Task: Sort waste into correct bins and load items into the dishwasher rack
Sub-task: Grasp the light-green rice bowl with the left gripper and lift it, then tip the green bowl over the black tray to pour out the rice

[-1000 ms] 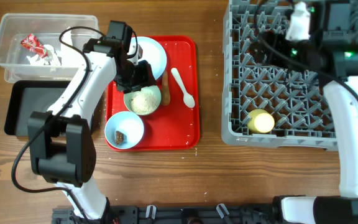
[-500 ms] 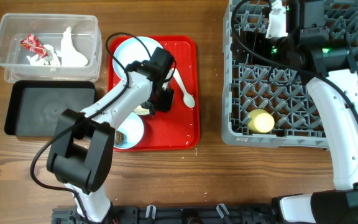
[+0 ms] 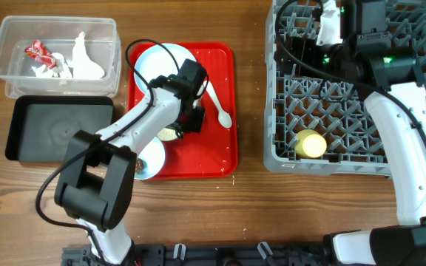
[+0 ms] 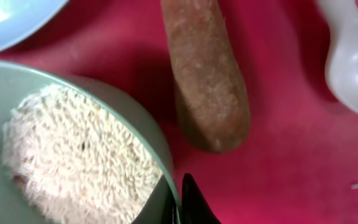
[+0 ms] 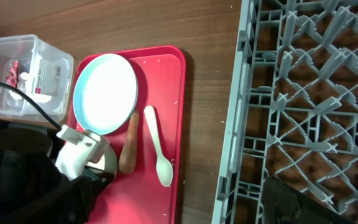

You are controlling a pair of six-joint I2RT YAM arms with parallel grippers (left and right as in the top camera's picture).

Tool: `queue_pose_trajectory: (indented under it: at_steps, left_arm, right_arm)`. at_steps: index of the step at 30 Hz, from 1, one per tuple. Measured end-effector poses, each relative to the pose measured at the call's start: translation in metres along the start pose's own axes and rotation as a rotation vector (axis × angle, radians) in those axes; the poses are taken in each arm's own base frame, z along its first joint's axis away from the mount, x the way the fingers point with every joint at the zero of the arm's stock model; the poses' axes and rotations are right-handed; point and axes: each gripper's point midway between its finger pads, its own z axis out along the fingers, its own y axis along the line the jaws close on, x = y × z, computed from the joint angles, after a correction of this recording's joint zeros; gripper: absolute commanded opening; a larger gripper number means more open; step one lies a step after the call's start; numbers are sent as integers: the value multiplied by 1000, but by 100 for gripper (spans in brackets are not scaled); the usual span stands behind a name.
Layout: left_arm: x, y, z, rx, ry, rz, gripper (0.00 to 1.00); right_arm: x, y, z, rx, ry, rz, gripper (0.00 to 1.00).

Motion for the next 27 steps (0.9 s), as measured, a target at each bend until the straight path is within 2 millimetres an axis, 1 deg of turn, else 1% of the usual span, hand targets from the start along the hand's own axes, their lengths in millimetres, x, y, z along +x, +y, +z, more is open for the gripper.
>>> queue_pose_trajectory:
  at_steps: [1, 3, 5, 7, 9, 11, 13, 17, 18, 19, 21, 24, 25, 26, 27]
  left_arm:
    - [-4, -1, -4, 2, -7, 0, 4]
    - [-18, -5, -20, 18, -37, -1, 4]
    - [-47, -11, -48, 39, -114, -4, 4]
    - [-61, -12, -69, 50, -148, -18, 4]
    - [-70, -7, -88, 67, -166, -51, 4]
    - [-77, 8, -105, 105, -178, -106, 4]
    - [-73, 35, -115, 140, -166, -191, 4]
    - [-50, 101, -126, 230, -108, -386, 4]
    - [-46, 121, -129, 259, -114, -428, 4]
    - [-45, 133, -130, 270, -123, -454, 4]
    - [-38, 170, -135, 317, -160, -523, 4]
    - [-29, 207, -145, 398, -224, -589, 4]
    - [-29, 211, -150, 441, -251, -585, 4]
    - [-20, 233, -154, 457, -282, -632, 4]
    - [-18, 240, -157, 480, -302, -645, 4]
  right_arm:
    - [0, 0, 0, 0, -1, 0, 90]
    - [0, 0, 0, 0, 0, 0, 90]
    - [0, 0, 0, 0, 0, 0, 90]
    - [0, 0, 0, 1, 0, 2, 90]
    - [0, 0, 0, 3, -1, 3, 90]
    - [0, -1, 0, 3, -1, 3, 90]
    - [0, -1, 0, 3, -1, 3, 90]
    - [-1, 0, 0, 2, -6, 1, 90]
    - [-3, 0, 0, 0, -12, -1, 90]
    - [-4, 0, 0, -1, -16, -2, 90]
    - [-5, 1, 0, -1, -18, -3, 90]
    - [-5, 1, 0, -1, -19, -3, 90]
    - [-5, 1, 0, -1, -19, -3, 90]
    - [-5, 1, 0, -1, -19, -3, 90]
    - [-5, 1, 0, -1, -19, -3, 90]
